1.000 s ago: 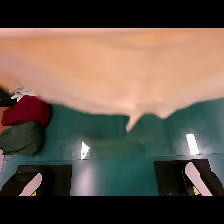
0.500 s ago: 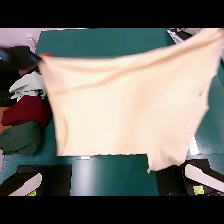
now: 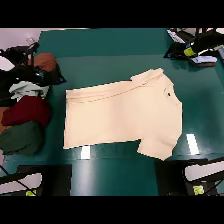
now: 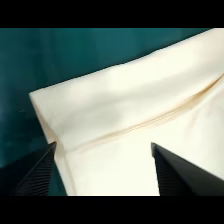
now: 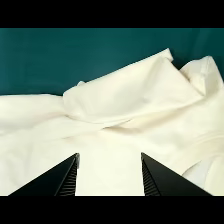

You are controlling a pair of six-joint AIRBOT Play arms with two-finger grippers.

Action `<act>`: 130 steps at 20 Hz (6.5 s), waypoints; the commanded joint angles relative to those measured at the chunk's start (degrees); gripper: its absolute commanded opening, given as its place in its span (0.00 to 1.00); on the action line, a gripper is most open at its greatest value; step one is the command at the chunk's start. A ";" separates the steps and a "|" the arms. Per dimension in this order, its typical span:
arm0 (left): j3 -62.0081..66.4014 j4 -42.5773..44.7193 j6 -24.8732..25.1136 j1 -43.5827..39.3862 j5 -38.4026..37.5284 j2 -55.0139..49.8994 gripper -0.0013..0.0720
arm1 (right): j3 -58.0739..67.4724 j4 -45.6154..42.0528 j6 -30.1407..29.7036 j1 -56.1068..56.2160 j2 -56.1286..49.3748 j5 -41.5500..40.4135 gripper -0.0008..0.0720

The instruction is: Fold the shirts.

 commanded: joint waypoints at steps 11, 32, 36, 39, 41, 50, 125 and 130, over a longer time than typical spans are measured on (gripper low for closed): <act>-42.07 8.72 -8.68 4.74 -17.79 30.21 0.98 | -36.98 -0.35 -3.54 0.70 29.29 3.50 0.62; -54.49 -0.96 -10.19 -9.31 -2.58 30.08 0.06 | -47.65 -1.05 -3.58 -2.36 42.21 3.80 0.62; -49.70 -1.57 -8.22 -9.31 -6.34 30.08 0.05 | -53.53 -1.07 -4.61 -14.62 40.52 7.08 0.62; -44.74 -1.60 -6.93 -9.31 -7.61 30.10 0.05 | -64.11 -1.09 -6.60 -25.44 39.85 6.34 0.65; -42.34 -1.60 -6.93 -9.33 -7.26 30.10 0.05 | -69.00 -1.11 -6.60 -30.56 36.83 5.92 0.71; -41.62 -1.86 -6.97 -9.33 -5.95 30.08 0.05 | -73.92 -0.87 -7.32 -24.44 25.33 -1.73 0.59; -7.17 23.58 -7.50 -6.51 -16.48 5.86 0.95 | -48.94 -11.63 -5.57 -8.04 29.00 -1.99 0.51; -28.39 21.05 -9.53 -6.51 -16.17 16.04 0.95 | -56.19 1.11 -7.41 -8.55 38.88 -0.26 0.71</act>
